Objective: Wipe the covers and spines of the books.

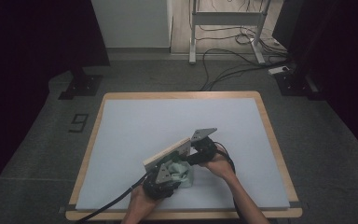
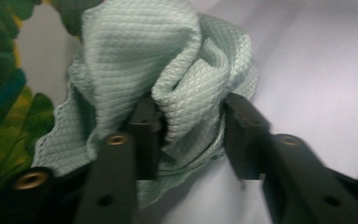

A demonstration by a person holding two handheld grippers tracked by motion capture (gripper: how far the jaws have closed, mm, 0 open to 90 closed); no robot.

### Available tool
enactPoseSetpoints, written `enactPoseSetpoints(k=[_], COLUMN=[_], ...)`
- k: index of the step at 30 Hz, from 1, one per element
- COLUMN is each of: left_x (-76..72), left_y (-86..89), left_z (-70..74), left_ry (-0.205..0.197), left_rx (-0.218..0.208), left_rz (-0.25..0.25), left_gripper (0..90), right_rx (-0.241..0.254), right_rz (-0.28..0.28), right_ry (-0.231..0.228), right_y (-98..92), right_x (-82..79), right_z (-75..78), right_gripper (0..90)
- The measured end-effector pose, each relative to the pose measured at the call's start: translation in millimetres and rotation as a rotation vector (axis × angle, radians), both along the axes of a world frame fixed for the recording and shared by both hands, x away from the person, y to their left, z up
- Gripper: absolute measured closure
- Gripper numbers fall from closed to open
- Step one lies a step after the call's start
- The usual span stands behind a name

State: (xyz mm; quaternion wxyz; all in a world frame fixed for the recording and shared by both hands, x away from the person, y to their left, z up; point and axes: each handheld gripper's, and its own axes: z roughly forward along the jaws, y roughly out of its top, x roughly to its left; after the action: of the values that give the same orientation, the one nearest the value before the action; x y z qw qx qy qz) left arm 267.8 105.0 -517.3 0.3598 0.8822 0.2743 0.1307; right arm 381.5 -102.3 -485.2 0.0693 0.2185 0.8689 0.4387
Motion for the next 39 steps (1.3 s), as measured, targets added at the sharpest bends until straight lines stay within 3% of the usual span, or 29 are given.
enactPoseSetpoints(k=[3,6,13,25,30,34,39], left_x=[-0.3,-0.5,-7.1,-28.3,-27.7,-23.2,-13.5], left_y=[1.3,4.8,28.9,95.1,118.7,134.7,136.4], left_z=[-1.1,0.5,7.9,13.9,17.1,20.3,17.3], left_ry=[0.008,0.019,0.047,0.12,0.123,0.1,0.091], left_rx=[-0.007,-0.015,-0.04,-0.054,-0.072,-0.084,-0.07], left_rz=[-0.011,-0.021,-0.028,0.004,0.032,0.084,0.105], left_gripper=[76.4,81.1,81.6,80.6,80.4,80.4,80.2], right_rx=[0.004,0.009,0.021,0.018,0.013,0.013,0.012], right_rz=[0.0,-0.003,-0.007,-0.011,-0.01,-0.009,-0.009], right_ry=[0.0,0.001,-0.004,-0.009,-0.011,-0.01,-0.017], right_y=[-0.6,-1.0,-2.8,-2.4,-1.9,-2.0,-2.0], right_x=[0.1,0.1,1.1,-0.3,-0.5,-0.8,-1.1], right_z=[-0.2,-0.5,-1.0,-0.9,-0.4,-0.2,-0.3], right_gripper=[31.9,32.5,35.5,35.4,35.2,35.2,35.2])
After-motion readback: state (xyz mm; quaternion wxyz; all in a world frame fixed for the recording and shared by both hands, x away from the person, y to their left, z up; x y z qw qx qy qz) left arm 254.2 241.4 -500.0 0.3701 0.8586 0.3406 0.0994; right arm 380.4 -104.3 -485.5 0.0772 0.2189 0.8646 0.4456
